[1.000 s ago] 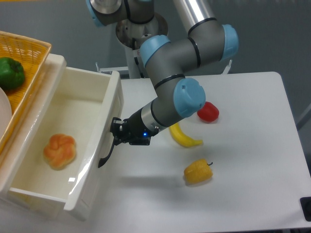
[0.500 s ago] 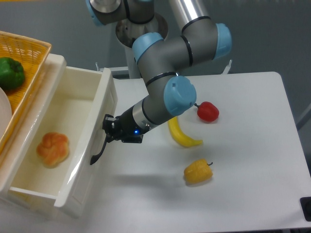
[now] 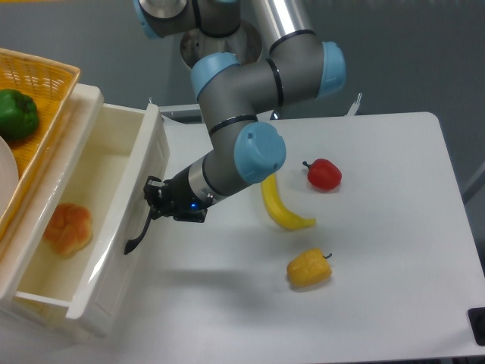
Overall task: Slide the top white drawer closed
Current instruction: 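Push the drawer front with the gripper, sliding the drawer shut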
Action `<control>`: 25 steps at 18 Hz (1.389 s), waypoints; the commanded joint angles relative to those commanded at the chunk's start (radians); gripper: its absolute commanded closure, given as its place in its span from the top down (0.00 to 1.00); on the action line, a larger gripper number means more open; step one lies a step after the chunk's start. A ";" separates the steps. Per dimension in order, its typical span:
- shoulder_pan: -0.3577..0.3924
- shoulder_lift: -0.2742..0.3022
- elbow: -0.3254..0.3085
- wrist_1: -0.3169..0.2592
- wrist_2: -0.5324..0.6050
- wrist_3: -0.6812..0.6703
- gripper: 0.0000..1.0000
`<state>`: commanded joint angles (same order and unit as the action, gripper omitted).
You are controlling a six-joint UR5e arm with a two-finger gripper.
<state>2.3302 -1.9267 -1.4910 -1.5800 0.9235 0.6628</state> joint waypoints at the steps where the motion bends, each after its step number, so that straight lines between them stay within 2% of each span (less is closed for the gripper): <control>1: -0.003 0.000 0.000 0.000 -0.002 -0.003 0.00; 25: -0.075 0.006 -0.025 0.008 -0.002 -0.028 0.00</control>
<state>2.2550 -1.9205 -1.5156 -1.5723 0.9219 0.6351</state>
